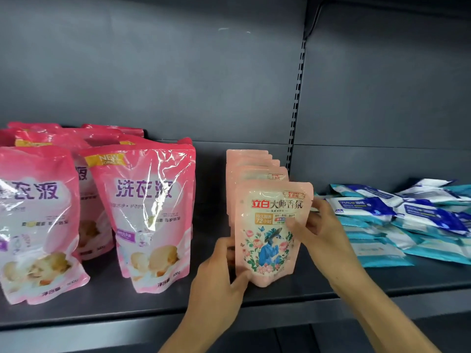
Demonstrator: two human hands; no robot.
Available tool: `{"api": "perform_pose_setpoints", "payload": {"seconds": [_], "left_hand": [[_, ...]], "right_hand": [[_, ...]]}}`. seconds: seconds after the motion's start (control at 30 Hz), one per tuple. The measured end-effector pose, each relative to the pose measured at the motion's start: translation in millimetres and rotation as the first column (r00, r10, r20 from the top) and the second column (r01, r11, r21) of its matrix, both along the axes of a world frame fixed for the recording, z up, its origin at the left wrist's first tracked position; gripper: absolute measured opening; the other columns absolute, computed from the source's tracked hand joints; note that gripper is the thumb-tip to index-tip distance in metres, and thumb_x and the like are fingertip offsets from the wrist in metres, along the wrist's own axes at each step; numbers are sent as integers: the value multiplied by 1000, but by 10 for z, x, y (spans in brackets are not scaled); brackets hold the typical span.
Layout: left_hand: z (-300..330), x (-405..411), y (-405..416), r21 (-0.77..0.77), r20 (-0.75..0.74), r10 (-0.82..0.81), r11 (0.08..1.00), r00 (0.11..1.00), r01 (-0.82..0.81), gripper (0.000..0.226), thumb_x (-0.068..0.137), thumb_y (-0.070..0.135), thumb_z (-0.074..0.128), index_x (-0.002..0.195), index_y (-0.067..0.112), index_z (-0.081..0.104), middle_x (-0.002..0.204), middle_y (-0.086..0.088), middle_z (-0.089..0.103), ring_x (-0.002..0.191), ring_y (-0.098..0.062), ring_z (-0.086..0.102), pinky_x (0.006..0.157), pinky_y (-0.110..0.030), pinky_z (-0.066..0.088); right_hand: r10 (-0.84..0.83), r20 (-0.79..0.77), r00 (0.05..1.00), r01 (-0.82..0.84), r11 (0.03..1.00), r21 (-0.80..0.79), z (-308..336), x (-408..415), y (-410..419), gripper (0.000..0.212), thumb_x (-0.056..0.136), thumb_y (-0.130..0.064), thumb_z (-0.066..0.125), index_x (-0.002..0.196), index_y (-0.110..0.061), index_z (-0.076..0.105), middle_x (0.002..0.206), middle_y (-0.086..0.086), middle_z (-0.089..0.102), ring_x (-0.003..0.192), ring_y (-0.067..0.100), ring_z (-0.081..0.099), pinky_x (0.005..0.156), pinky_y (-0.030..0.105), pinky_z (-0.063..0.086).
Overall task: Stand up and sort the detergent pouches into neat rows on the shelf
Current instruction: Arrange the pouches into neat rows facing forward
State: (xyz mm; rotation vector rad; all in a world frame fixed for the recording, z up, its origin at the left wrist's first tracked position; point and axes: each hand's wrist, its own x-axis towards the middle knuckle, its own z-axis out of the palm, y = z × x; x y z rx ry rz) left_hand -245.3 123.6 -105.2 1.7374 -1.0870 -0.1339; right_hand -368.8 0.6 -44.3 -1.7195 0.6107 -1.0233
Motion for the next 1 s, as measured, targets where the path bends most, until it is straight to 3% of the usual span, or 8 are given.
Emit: {"api": "perform_pose_setpoints", "payload": {"seconds": [0.1,0.2,0.33,0.57,0.7,1.0], "left_hand": [[-42,27,-14,19,42,25,999,999,-26,32,87,12,62,102,35,46,98,26,62,94,10,58,72,-2,43],[-63,34,-42,31,74,82,996,994,-84,18,88,10,60,92,26,52,95,21,63,90,3,60,68,-4,44],[-73,18,-70,38,83,164,985,983,-168,19,89,9,58,78,23,50,81,15,62,78,-1,59,62,-10,44],[-87,-10,-89,24,119,293,954,949,-298,14,89,9,56,83,20,53,82,12,63,78,-4,59,68,-18,48],[-104,-15,-82,17,131,322,945,938,-326,13,87,5,56,83,17,55,81,10,64,77,-7,59,70,-29,52],[-79,-36,-49,46,184,319,942,930,-332,11,86,4,55,84,14,53,83,5,63,76,-10,58,71,-35,53]], "right_hand": [[14,-46,999,-16,1000,-26,-362,-114,-24,25,90,-14,57,107,-31,54,107,-16,65,94,-10,61,68,12,51],[-16,-179,984,-14,986,-168,-571,-134,-50,23,89,-4,57,94,-25,64,96,-14,71,88,-5,65,76,17,53],[-96,-260,961,5,944,-331,-634,-67,-59,24,88,-5,59,96,-26,68,89,-23,69,88,-10,61,71,7,47],[-211,-328,921,47,895,-444,-715,33,-138,13,89,-13,60,97,-18,68,97,-12,68,85,1,60,65,9,43],[-248,-342,906,62,878,-474,-747,54,-111,12,89,-13,59,97,-17,68,100,-11,66,86,5,59,73,25,51],[-283,-340,897,78,858,-508,-763,42,-63,10,88,-9,58,93,-13,67,96,-8,64,82,10,60,71,34,52]]}}
